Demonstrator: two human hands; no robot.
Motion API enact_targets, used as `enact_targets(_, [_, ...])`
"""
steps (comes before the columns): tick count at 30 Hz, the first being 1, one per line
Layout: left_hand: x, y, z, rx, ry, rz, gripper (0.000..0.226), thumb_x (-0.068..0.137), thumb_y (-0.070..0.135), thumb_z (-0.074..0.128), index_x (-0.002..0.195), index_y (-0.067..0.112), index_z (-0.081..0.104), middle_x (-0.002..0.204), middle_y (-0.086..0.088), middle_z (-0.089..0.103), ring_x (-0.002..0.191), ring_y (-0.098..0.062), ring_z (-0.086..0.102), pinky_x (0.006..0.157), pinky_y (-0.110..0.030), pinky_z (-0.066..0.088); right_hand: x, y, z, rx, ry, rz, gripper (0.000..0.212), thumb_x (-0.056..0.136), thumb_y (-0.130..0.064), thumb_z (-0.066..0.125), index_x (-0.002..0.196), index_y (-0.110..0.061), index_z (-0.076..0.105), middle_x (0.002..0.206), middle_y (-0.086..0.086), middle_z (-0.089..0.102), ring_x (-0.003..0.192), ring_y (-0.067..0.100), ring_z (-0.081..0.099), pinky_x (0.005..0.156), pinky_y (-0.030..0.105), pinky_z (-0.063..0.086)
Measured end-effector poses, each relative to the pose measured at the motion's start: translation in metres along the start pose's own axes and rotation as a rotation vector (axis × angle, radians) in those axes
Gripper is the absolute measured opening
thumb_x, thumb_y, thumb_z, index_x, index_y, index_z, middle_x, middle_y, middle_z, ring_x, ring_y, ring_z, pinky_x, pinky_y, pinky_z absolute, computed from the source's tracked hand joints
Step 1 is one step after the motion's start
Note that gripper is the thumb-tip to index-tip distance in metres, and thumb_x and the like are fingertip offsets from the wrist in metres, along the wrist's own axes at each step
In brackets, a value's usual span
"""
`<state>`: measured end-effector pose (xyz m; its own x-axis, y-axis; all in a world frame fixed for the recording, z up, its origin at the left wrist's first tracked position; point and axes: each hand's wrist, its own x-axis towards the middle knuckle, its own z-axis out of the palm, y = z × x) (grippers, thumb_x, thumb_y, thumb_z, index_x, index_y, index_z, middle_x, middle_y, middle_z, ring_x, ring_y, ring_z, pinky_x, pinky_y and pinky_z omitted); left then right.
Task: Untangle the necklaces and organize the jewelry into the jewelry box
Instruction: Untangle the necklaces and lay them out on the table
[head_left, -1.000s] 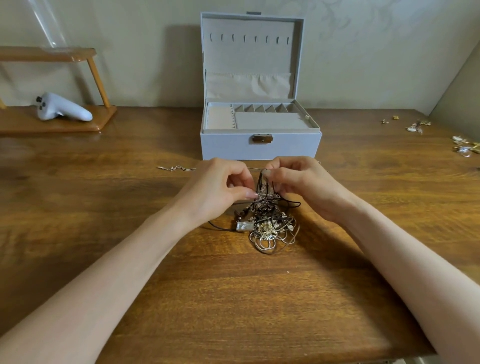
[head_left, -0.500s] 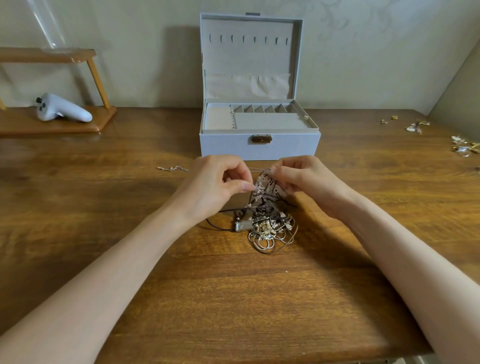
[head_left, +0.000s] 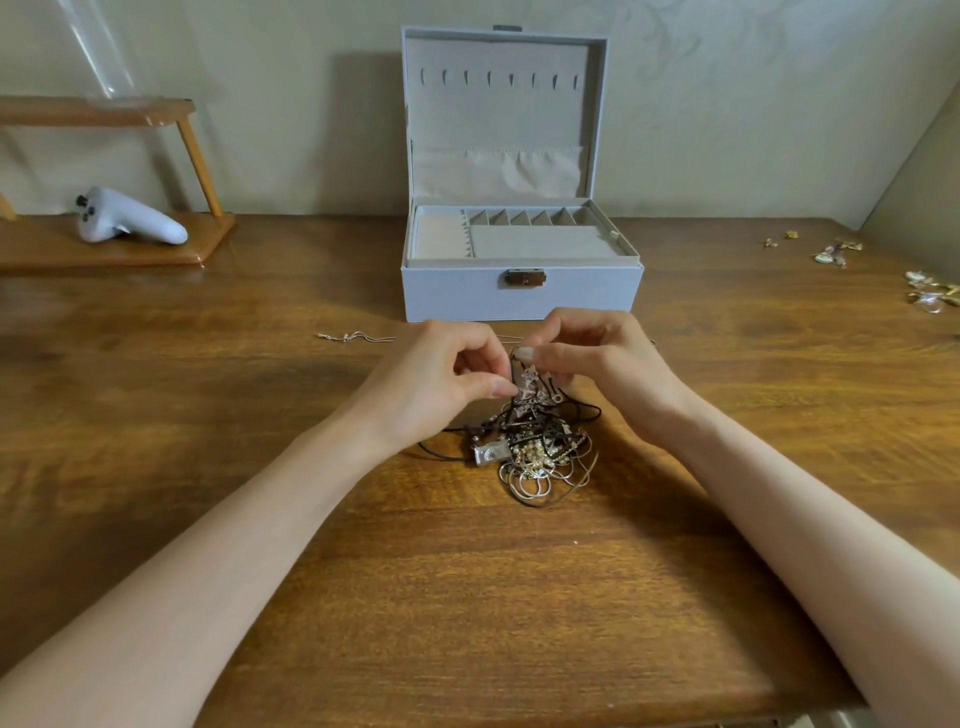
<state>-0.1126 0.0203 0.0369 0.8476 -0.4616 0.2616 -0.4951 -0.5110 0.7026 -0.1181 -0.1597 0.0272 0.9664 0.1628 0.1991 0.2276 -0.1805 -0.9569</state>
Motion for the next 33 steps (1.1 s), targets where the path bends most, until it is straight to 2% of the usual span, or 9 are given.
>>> enact_targets(5, [0.003, -0.005, -0.002, 0.000, 0.004, -0.026, 0.012, 0.076, 0.020, 0.075, 0.069, 0.024, 0.065, 0.068, 0.012, 0.061, 0.064, 0.003, 0.051, 0.062, -0.012, 0.039, 0.002, 0.000, -0.006, 0.029, 0.079, -0.066, 0.013, 0.076, -0.008, 0.072, 0.067, -0.012, 0.062, 0.061, -0.002, 0.058, 0.055, 0.007, 0.046, 0.058, 0.020, 0.037])
enact_targets(9, [0.003, -0.007, -0.004, -0.002, 0.024, -0.035, 0.012, 0.076, 0.023, 0.074, 0.069, 0.025, 0.065, 0.069, 0.011, 0.062, 0.063, 0.002, 0.050, 0.062, -0.013, 0.040, 0.005, 0.001, -0.013, 0.087, 0.068, -0.050, 0.007, 0.078, -0.015, 0.062, 0.071, -0.015, 0.060, 0.065, -0.001, 0.060, 0.057, 0.011, 0.047, 0.056, 0.021, 0.039])
enact_targets(12, [0.003, -0.008, -0.004, -0.008, 0.052, -0.042, 0.011, 0.075, 0.023, 0.075, 0.070, 0.025, 0.066, 0.069, 0.011, 0.063, 0.063, 0.001, 0.051, 0.064, -0.017, 0.042, 0.002, -0.002, -0.012, -0.031, -0.025, -0.020, 0.009, 0.081, -0.022, 0.070, 0.079, -0.016, 0.064, 0.072, 0.000, 0.062, 0.061, 0.010, 0.049, 0.059, 0.023, 0.039])
enact_targets(15, [0.003, -0.008, -0.004, -0.014, 0.052, -0.046, 0.008, 0.074, 0.023, 0.075, 0.072, 0.024, 0.067, 0.070, 0.010, 0.064, 0.066, -0.002, 0.054, 0.070, -0.025, 0.045, -0.001, -0.003, -0.005, -0.146, -0.086, -0.029, 0.024, 0.068, -0.029, 0.073, 0.085, -0.014, 0.068, 0.081, 0.011, 0.066, 0.071, 0.017, 0.053, 0.068, 0.035, 0.043])
enact_targets(18, [0.002, -0.007, -0.004, -0.024, 0.058, -0.047, 0.008, 0.076, 0.022, 0.074, 0.072, 0.022, 0.067, 0.071, 0.007, 0.066, 0.068, -0.006, 0.057, 0.072, -0.028, 0.048, -0.001, -0.003, -0.004, -0.130, -0.007, -0.069, 0.012, 0.069, -0.015, 0.078, 0.078, -0.016, 0.069, 0.082, 0.013, 0.070, 0.078, 0.027, 0.057, 0.081, 0.049, 0.048])
enact_targets(24, [0.004, -0.009, -0.007, -0.150, 0.122, -0.138, 0.005, 0.077, 0.015, 0.071, 0.077, 0.016, 0.066, 0.071, 0.006, 0.066, 0.064, 0.003, 0.058, 0.068, -0.013, 0.048, 0.001, -0.006, -0.018, -0.278, 0.000, -0.108, 0.023, 0.071, -0.003, 0.077, 0.067, -0.024, 0.068, 0.082, 0.007, 0.065, 0.072, 0.021, 0.052, 0.073, 0.030, 0.042])
enact_targets(28, [0.005, -0.010, -0.009, -0.276, 0.119, -0.219, 0.005, 0.079, 0.011, 0.070, 0.077, 0.014, 0.066, 0.068, 0.003, 0.065, 0.057, 0.006, 0.057, 0.061, -0.006, 0.046, 0.000, -0.008, -0.030, -0.608, -0.207, -0.069, 0.024, 0.075, -0.002, 0.072, 0.071, -0.027, 0.069, 0.083, -0.005, 0.066, 0.067, 0.005, 0.052, 0.065, 0.024, 0.039])
enact_targets(30, [0.005, -0.010, -0.009, -0.292, 0.114, -0.236, 0.005, 0.079, 0.011, 0.070, 0.076, 0.013, 0.066, 0.067, 0.003, 0.065, 0.056, 0.006, 0.056, 0.059, -0.005, 0.046, -0.003, -0.010, -0.031, -0.563, -0.256, -0.026, 0.019, 0.079, -0.007, 0.064, 0.076, -0.024, 0.072, 0.082, -0.009, 0.068, 0.068, 0.006, 0.055, 0.064, 0.023, 0.040])
enact_targets(33, [0.005, -0.009, -0.008, -0.299, 0.105, -0.240, 0.004, 0.079, 0.012, 0.070, 0.077, 0.013, 0.066, 0.068, 0.002, 0.065, 0.057, 0.004, 0.057, 0.060, -0.005, 0.046, -0.003, -0.014, -0.028, -0.313, -0.084, -0.062, 0.010, 0.080, -0.012, 0.063, 0.086, -0.015, 0.071, 0.076, -0.005, 0.067, 0.063, 0.007, 0.050, 0.056, 0.015, 0.039])
